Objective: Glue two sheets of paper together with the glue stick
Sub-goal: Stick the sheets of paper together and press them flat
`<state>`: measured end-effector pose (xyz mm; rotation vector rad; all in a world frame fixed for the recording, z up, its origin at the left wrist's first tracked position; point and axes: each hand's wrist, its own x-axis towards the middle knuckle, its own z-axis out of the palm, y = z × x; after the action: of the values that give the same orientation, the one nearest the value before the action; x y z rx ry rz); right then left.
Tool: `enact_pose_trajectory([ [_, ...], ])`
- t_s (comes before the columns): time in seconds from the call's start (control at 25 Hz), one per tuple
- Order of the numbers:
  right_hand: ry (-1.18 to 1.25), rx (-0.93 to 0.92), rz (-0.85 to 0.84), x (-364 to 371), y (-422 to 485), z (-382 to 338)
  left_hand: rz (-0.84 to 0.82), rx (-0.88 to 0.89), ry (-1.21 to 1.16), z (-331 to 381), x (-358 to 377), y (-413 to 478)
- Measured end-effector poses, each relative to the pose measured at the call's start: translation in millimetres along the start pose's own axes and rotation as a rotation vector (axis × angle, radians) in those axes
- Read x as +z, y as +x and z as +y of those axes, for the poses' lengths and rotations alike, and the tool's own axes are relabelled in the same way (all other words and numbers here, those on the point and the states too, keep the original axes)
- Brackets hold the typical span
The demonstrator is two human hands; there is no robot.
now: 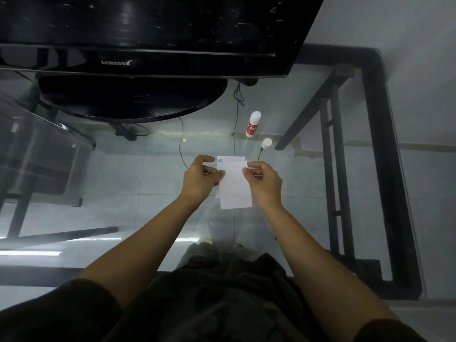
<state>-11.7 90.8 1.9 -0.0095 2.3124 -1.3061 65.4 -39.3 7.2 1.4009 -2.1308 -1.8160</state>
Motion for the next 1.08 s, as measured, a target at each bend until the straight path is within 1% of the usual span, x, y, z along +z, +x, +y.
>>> enact_pose_trajectory([
  [0.12,0.016,-0.001,0.031,3,9,-1,0.059,0.048,0.025,2,3,9],
  [0.24,0.001,0.0,0.027,7,16,0,0.089,0.062,0.08,1,7,15],
  [0.44,-0.039,0.008,0.035,11,22,4,0.095,0.051,0.12,-3,11,22],
  [0.8,-0.09,0.011,0.053,14,24,4,0.132,0.017,0.113,-1,16,25],
  [1.08,-0.128,-0.005,0.068,16,24,5,0.166,-0.042,0.139,1,18,29],
])
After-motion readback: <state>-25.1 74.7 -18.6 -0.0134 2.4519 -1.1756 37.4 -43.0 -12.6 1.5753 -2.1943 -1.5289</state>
